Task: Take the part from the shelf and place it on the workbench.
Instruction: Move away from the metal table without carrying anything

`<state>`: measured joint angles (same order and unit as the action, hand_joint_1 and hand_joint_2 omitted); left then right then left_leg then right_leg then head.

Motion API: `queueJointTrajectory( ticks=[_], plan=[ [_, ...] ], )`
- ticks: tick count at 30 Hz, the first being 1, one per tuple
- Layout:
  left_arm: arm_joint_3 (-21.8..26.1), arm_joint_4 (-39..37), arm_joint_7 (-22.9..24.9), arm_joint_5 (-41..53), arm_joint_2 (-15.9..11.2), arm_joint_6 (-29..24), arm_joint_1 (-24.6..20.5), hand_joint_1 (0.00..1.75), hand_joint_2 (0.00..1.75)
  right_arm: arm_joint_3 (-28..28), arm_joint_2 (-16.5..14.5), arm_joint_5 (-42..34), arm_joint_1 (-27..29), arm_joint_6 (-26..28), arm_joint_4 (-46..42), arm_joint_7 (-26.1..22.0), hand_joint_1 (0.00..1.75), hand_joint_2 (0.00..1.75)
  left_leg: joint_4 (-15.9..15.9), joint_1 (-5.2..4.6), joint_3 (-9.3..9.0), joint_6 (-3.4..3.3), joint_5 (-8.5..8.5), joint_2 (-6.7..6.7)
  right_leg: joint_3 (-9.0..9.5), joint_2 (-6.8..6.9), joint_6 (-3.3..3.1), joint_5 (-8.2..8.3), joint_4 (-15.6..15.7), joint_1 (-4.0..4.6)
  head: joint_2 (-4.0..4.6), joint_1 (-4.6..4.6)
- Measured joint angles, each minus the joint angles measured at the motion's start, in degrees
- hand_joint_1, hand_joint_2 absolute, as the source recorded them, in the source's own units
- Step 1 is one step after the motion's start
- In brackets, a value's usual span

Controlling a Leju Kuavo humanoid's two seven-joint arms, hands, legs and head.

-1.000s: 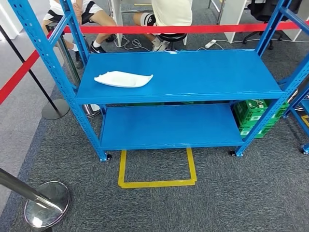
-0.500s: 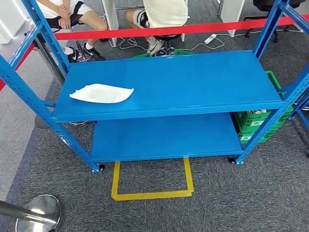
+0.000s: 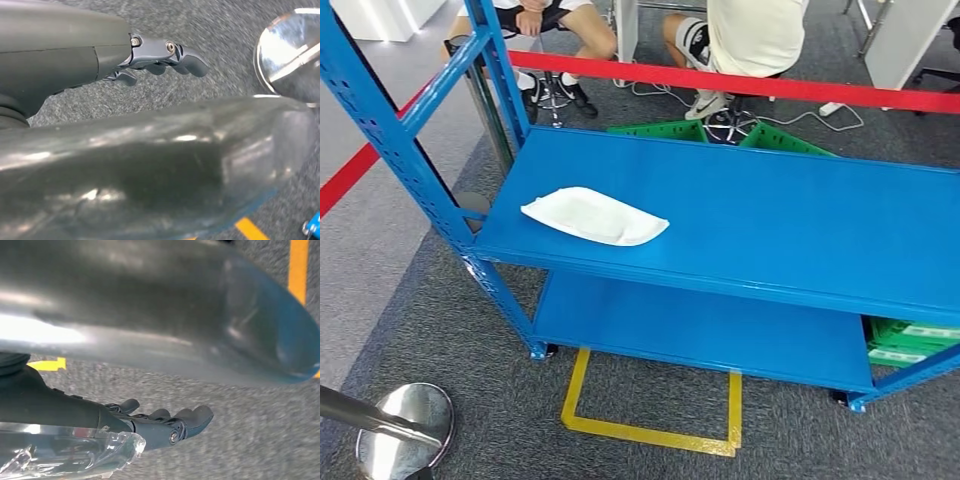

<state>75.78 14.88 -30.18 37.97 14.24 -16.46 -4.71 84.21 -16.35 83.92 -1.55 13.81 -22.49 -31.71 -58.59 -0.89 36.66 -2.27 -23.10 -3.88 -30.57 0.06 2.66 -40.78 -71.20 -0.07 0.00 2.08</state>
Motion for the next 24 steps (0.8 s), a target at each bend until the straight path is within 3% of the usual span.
queueJointTrajectory(
  ticks=[2,3,4,7,8,9,11,12,14,15,16,18,19,20,23,24],
  plan=[
    [0.0,0.0,0.0,-0.08,-0.03,0.04,0.38,0.0,0.0,0.09,0.16,-0.37,-0.01,0.37,0.76,-0.02,0.0,0.0,-0.02,-0.07,-1.28,0.26,-0.91,-0.97,-0.89,-0.56,-0.3,6.92,5.77,0.0,0.0,-0.03],
    [0.0,0.0,0.0,-0.12,-0.06,0.09,0.55,0.0,0.0,0.25,0.22,-0.58,-0.03,0.58,1.15,0.0,0.0,0.0,-0.14,-0.15,-1.68,0.47,-1.27,-1.39,-0.87,-0.99,-0.41,9.37,8.54,-0.05,0.0,-0.05],
    [0.0,0.0,0.01,-0.13,-0.07,0.14,0.68,0.0,0.0,0.43,0.28,-0.74,-0.12,0.75,1.5,0.06,0.0,0.0,-0.21,-0.19,-1.86,0.7,-1.49,-1.64,-0.76,-1.41,-0.48,10.76,10.27,-0.05,0.0,0.02],
    [0.0,0.0,0.03,-0.13,-0.1,0.18,0.73,0.0,0.0,0.84,0.35,-0.96,-0.36,1.06,2.24,0.2,0.0,0.0,-0.15,-0.19,-1.79,1.32,-1.6,-1.85,-0.28,-1.74,-0.81,11.28,11.39,-0.14,0.0,0.26],
    [0.0,0.0,0.03,-0.13,-0.12,0.18,0.64,0.0,0.44,0.87,0.38,-0.97,-0.42,1.1,2.43,0.2,0.0,0.0,-0.43,-0.28,-1.67,1.64,-1.92,-1.24,-0.04,-1.6,-1.04,11.4,11.69,-0.29,0.0,0.33],
    [0.0,0.0,0.04,-0.13,-0.13,0.21,0.5,0.0,0.87,0.88,0.42,-0.97,-0.47,1.1,2.62,0.26,0.0,0.44,-1.65,-0.33,-1.11,2.06,-2.72,-0.25,0.28,-1.35,-1.34,11.5,12.05,-0.46,0.0,0.54],
    [-0.02,0.0,0.18,0.0,-0.15,0.48,0.2,0.0,1.75,0.9,0.55,-0.94,-0.53,1.15,3.01,0.39,0.0,1.31,-7.33,-0.17,1.78,2.96,-5.44,2.11,0.86,-0.65,-1.82,11.51,12.54,-0.62,0.0,1.02],
    [-0.08,0.0,0.42,0.16,-0.15,0.81,0.15,0.0,1.75,0.81,0.66,-0.93,-0.53,1.18,3.15,0.5,0.0,1.75,-11.07,0.14,3.83,3.3,-6.79,2.76,1.02,-0.26,-1.97,11.41,12.59,-0.64,0.0,1.23],
    [-0.46,0.0,1.25,0.38,-0.24,1.61,0.45,0.0,1.75,-0.01,1.04,-1.47,-0.53,1.19,3.29,0.92,0.0,1.75,-15.26,0.82,6.41,3.82,-7.1,3.17,1.35,0.32,-1.98,11.12,12.59,-0.78,0.0,1.31],
    [-0.75,0.0,1.7,0.24,-0.31,1.94,0.78,0.0,1.31,-0.71,1.26,-2.12,-0.57,1.15,3.29,1.27,0.0,1.75,-14.49,1.13,6.21,4.05,-5.77,3.21,1.59,0.45,-1.84,10.94,12.59,-0.92,0.0,1.32],
    [-1.12,0.0,2.15,-0.07,-0.4,2.2,1.15,0.0,0.87,-1.54,1.45,-3.0,-0.63,1.09,3.28,1.67,0.0,1.75,-11.79,1.39,4.92,4.27,-3.7,3.27,1.91,0.5,-1.59,10.71,12.59,-1.09,0.0,1.34],
    [-2.15,-0.02,2.92,-0.94,-0.57,2.63,1.79,0.0,0.0,-3.27,1.9,-5.07,-0.79,0.9,3.23,2.45,0.0,0.87,-4.31,1.64,0.99,4.67,-0.48,3.66,2.36,0.53,-0.81,10.1,12.56,-1.24,0.0,1.57],
    [-2.88,-0.04,3.37,-1.43,-0.64,2.88,1.95,0.0,0.0,-4.26,2.2,-6.22,-0.86,0.75,3.18,2.88,0.0,0.44,-1.56,1.73,-0.47,4.57,0.0,3.79,2.44,0.6,-0.46,9.75,12.51,-1.14,-0.01,1.7],
    [-3.69,-0.07,3.76,-1.96,-0.7,3.11,2.08,0.0,0.0,-5.3,2.53,-7.41,-0.88,0.57,3.12,3.31,0.0,0.0,-0.02,1.76,-1.3,4.46,-0.17,3.88,2.45,0.69,-0.68,9.39,12.52,-0.96,-0.01,1.75],
    [-6.26,-0.09,4.93,-3.66,-1.15,3.67,2.63,0.0,0.0,-8.46,3.39,-10.93,-0.76,-0.07,3.06,4.65,0.0,0.0,0.59,1.7,-1.59,3.91,-0.67,3.76,2.62,0.92,-3.38,9.2,12.81,-0.55,0.0,1.38],
    [-7.19,-0.09,5.36,-4.23,-1.35,3.85,2.89,0.0,0.0,-9.58,3.64,-12.1,-0.66,-0.29,3.06,5.09,0.0,0.0,0.59,1.62,-1.6,3.7,-0.69,3.75,2.72,0.94,-3.81,9.39,13.01,-0.51,0.0,1.29]
  ],
)
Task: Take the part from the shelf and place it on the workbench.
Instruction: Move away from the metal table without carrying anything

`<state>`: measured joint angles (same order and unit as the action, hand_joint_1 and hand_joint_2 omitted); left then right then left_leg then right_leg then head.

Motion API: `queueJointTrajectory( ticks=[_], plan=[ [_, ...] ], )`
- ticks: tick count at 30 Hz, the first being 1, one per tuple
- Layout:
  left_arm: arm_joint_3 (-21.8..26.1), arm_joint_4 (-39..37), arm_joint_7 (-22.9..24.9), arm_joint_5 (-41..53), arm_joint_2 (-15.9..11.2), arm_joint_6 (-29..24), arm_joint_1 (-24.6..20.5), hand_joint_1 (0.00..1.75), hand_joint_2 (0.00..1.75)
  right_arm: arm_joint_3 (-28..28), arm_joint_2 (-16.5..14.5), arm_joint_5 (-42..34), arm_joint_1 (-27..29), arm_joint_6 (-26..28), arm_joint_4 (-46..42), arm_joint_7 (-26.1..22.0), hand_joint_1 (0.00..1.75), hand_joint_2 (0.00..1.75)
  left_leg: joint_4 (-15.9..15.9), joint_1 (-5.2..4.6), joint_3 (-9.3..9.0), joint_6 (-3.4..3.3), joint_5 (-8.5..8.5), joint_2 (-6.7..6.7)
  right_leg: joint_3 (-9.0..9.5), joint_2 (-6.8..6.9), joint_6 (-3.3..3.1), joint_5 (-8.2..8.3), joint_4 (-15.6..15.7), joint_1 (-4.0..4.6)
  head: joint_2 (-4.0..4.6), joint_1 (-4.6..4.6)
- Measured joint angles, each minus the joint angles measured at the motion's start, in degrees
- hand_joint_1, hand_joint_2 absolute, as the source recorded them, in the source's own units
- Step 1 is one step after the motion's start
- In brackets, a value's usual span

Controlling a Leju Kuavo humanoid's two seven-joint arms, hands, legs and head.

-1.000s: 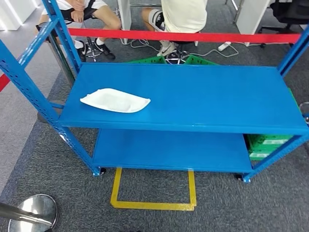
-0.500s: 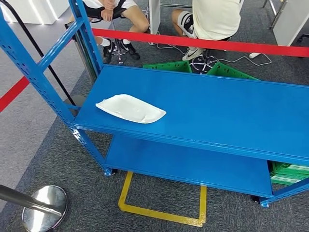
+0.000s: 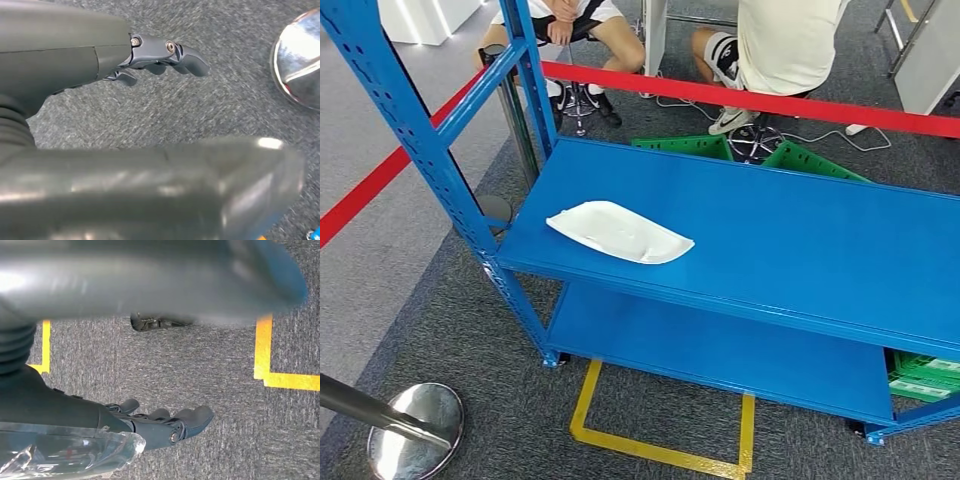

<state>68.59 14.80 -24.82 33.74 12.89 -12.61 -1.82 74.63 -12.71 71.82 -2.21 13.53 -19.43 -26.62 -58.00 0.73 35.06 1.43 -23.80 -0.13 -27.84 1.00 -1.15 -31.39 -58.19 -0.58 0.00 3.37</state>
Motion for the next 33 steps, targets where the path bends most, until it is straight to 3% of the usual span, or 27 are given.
queueJointTrajectory(
  ticks=[2,3,6,8,21,26,33],
  plan=[
    [-2.05,0.01,0.87,-1.17,-0.35,0.44,0.47,0.0,0.0,-2.36,0.5,-2.52,0.26,-0.45,0.0,0.95,0.0,0.0,0.0,-0.09,0.0,-0.42,-0.09,0.0,0.26,0.0,0.45,0.32,0.58,-0.03,0.0,-0.02],
    [-3.15,0.02,1.29,-1.75,-0.54,0.65,0.67,0.0,0.0,-3.59,0.75,-3.79,0.42,-0.69,0.0,1.43,0.0,0.0,0.0,-0.11,0.0,-0.62,-0.12,0.0,0.41,0.0,1.1,0.45,0.91,-0.06,0.0,-0.02],
    [-6.53,0.02,2.51,-3.49,-1.27,1.26,1.08,0.0,0.0,-7.32,1.4,-7.46,1.0,-1.37,-0.01,2.78,0.0,0.0,-0.02,-0.18,0.0,-0.91,-0.19,0.02,0.81,-0.01,3.96,0.71,1.75,-0.31,0.0,0.0],
    [-8.81,0.04,3.35,-4.64,-1.8,1.69,1.36,0.0,0.0,-9.85,1.79,-9.94,1.42,-1.85,-0.03,3.7,0.0,0.0,-0.03,-0.2,-0.02,-0.96,-0.18,0.01,0.89,0.0,4.69,0.77,1.95,-0.4,0.0,0.0],
    [-22.97,0.83,8.67,-11.88,-4.52,4.35,3.72,0.0,0.0,-25.18,4.46,-25.43,3.79,-4.67,-0.45,9.4,0.0,0.0,0.49,-0.16,-0.06,-1.06,0.1,0.01,0.88,0.02,4.71,0.94,2.09,-0.3,0.0,0.01],
    [-28.66,1.32,10.72,-14.7,-5.8,5.38,4.94,0.0,0.0,-31.44,5.27,-31.4,5.18,-5.8,-0.53,11.67,0.0,0.0,1.4,-0.64,0.17,-1.48,1.18,0.02,0.86,-0.03,5.35,1.79,2.69,-0.74,0.0,0.06],
    [-35.86,1.79,13.49,-18.45,-7.2,6.78,6.45,0.0,0.0,-39.23,6.5,-39.32,6.71,-7.26,-0.63,14.58,0.0,0.0,1.56,-0.67,0.25,-1.38,1.56,0.03,0.78,-0.05,5.28,1.56,2.91,-0.74,0.0,0.07]
  ],
)
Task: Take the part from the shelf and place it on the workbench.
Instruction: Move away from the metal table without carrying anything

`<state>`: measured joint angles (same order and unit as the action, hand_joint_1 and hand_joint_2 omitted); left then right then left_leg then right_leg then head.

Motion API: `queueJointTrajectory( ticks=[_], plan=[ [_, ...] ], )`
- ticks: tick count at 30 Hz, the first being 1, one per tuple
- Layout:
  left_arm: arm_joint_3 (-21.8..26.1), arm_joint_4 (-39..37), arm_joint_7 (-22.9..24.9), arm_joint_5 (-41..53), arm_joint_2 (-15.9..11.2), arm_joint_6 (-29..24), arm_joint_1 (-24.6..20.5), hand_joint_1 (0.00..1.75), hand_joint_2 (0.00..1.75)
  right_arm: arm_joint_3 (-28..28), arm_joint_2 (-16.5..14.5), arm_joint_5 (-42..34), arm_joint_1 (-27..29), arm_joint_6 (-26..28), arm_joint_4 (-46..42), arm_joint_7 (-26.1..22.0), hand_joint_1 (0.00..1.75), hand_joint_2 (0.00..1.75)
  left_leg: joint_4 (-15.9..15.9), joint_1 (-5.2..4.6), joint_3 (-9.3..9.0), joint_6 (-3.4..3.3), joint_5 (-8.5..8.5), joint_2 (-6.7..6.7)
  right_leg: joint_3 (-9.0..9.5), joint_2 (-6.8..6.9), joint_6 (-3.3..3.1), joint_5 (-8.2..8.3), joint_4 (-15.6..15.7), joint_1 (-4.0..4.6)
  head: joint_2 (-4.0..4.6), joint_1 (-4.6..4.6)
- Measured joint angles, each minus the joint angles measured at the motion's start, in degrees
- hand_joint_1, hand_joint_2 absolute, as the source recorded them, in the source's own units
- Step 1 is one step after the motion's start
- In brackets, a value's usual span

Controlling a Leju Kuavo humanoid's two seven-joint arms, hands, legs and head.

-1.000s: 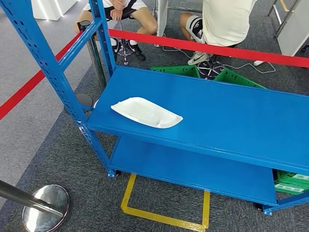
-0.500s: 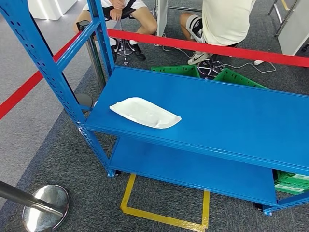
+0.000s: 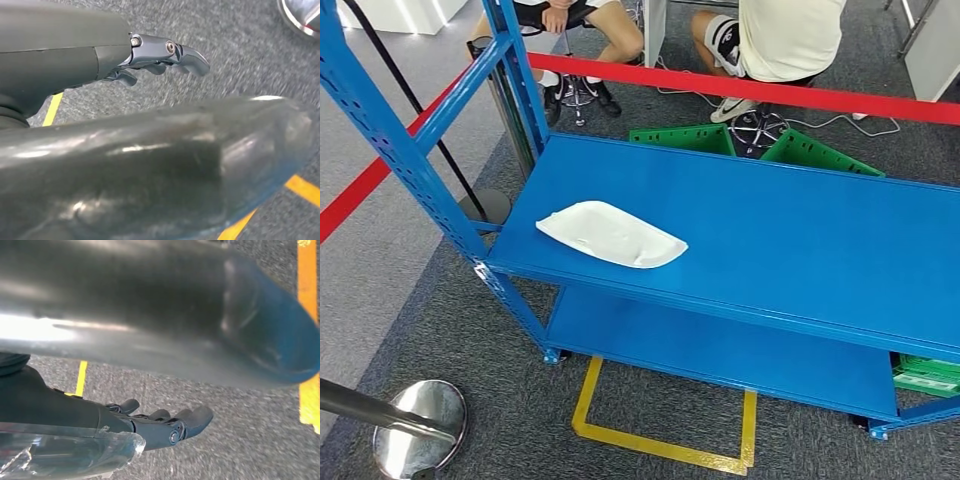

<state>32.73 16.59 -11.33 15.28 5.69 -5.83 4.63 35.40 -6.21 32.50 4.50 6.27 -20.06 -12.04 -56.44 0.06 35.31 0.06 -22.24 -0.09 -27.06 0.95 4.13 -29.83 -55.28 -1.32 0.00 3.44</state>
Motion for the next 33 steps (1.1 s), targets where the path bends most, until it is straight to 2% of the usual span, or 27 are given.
queueJointTrajectory(
  ticks=[7,22,26,30,32,33],
  plan=[
    [-8.26,0.95,2.96,-4.08,-1.28,1.51,1.6,0.0,0.0,-8.89,1.5,-8.74,1.68,-1.61,-0.22,3.2,0.0,0.0,0.82,0.31,-0.63,0.6,-0.64,-0.01,-0.46,0.1,-0.67,-0.46,-0.07,0.31,0.0,-0.03],
    [-25.08,3.34,9.21,-12.6,-3.91,4.64,2.96,0.0,0.0,-26.95,4.36,-26.85,3.17,-4.93,-1.15,9.94,0.0,0.0,0.79,0.25,-1.24,0.6,-0.65,-0.02,0.2,0.1,-0.79,-0.37,-0.07,0.21,0.0,-0.03],
    [-28.23,3.75,10.63,-14.54,-4.4,5.39,3.42,0.0,0.0,-30.4,4.91,-31.05,3.62,-5.71,-1.22,11.5,0.0,1.75,0.79,0.25,-1.36,0.61,-0.65,-0.02,0.3,0.09,-0.79,-0.37,-0.06,0.22,0.0,-0.04],
    [-29.84,3.98,11.0,-15.14,-4.65,5.6,3.61,0.0,0.0,-32.09,5.27,-32.19,3.75,-5.94,-1.26,11.92,0.0,1.75,0.79,0.26,-1.45,0.61,-0.65,-0.02,0.39,0.09,-0.79,-0.37,-0.06,0.22,0.0,-0.04],
    [-30.29,4.05,11.04,-15.2,-4.72,5.65,3.67,0.0,0.0,-32.6,5.38,-32.25,3.77,-5.96,-1.32,11.96,0.0,0.87,0.79,0.26,-1.51,0.6,-0.65,-0.02,0.45,0.09,-0.79,-0.37,-0.06,0.22,0.0,-0.05],
    [-30.44,4.08,11.06,-15.22,-4.74,5.65,3.69,0.0,0.0,-32.8,5.42,-32.27,3.78,-5.98,-1.34,11.97,0.0,0.87,0.79,0.26,-1.53,0.6,-0.64,-0.02,0.47,0.09,-0.79,-0.37,-0.06,0.22,0.0,-0.05]
  ],
)
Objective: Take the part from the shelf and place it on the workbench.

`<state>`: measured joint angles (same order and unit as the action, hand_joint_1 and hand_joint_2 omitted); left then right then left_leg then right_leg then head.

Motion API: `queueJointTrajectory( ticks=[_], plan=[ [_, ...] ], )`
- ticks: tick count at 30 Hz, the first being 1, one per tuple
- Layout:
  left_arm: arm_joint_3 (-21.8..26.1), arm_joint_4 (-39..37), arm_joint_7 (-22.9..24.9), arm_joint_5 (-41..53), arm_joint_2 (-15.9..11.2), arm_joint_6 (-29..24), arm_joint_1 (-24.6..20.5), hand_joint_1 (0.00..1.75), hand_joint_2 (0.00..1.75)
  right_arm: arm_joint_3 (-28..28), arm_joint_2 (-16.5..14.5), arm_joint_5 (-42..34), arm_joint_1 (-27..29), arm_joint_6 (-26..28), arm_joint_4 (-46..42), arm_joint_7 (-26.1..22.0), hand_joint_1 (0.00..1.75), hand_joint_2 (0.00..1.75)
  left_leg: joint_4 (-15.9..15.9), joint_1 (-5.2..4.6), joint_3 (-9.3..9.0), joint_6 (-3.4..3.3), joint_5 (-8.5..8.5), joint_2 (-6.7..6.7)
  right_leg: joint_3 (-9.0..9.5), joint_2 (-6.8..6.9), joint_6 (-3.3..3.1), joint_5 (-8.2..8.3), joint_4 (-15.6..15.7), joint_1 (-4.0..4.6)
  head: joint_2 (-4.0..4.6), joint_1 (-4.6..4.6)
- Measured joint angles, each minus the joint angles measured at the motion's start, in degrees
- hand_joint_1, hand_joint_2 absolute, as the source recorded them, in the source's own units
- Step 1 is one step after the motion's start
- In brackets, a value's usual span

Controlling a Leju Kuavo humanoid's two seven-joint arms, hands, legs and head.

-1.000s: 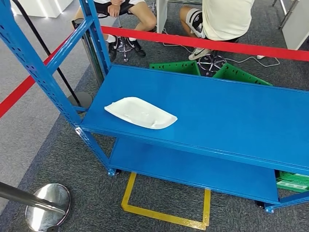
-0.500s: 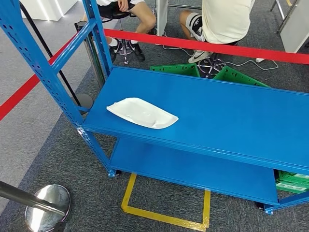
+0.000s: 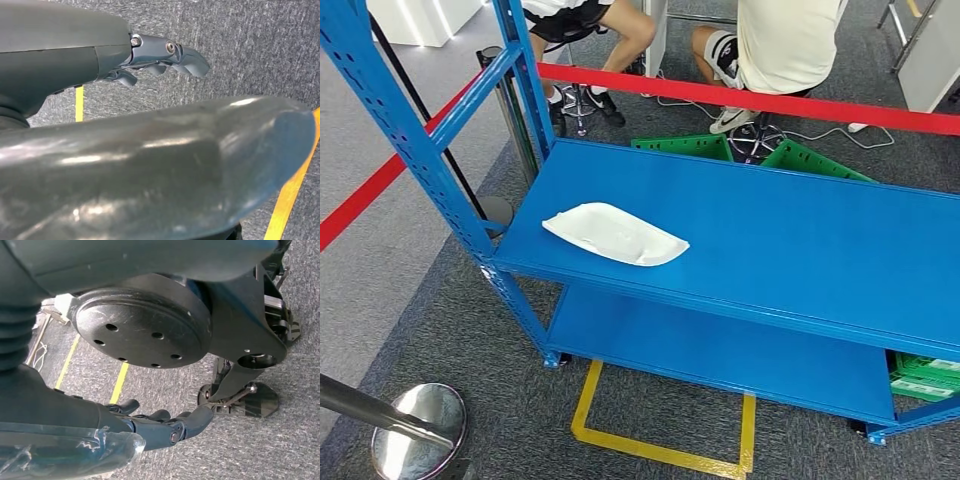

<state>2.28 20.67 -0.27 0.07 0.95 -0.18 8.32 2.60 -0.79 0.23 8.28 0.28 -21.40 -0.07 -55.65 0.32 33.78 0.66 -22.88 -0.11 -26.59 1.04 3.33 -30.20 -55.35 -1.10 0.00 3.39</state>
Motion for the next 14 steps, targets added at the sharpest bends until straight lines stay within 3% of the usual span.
queueJointTrajectory(
  ticks=[3,5,14],
  plan=[
    [-0.32,0.05,0.1,-0.02,-0.07,0.01,0.04,0.0,0.0,-0.41,0.09,-0.03,0.01,-0.04,-0.03,0.01,0.0,0.87,0.0,0.0,-0.06,0.0,0.0,0.0,0.06,0.0,0.0,0.0,0.0,-0.01,0.0,0.0],
    [-0.43,0.07,0.15,-0.02,-0.1,0.01,0.05,0.0,0.0,-0.5,0.13,-0.04,0.01,-0.04,-0.04,0.01,0.0,0.0,0.0,0.0,-0.09,0.0,0.0,0.0,0.09,0.0,0.0,0.01,0.0,-0.02,0.0,0.01],
    [-0.87,0.33,0.19,-0.02,-0.13,0.03,0.1,0.0,0.0,-0.7,0.21,-0.04,0.05,-0.04,-0.18,0.01,0.0,0.0,0.0,0.0,-0.14,0.0,0.01,0.0,0.13,0.0,0.02,0.04,0.0,-0.01,0.0,0.01]
  ],
)
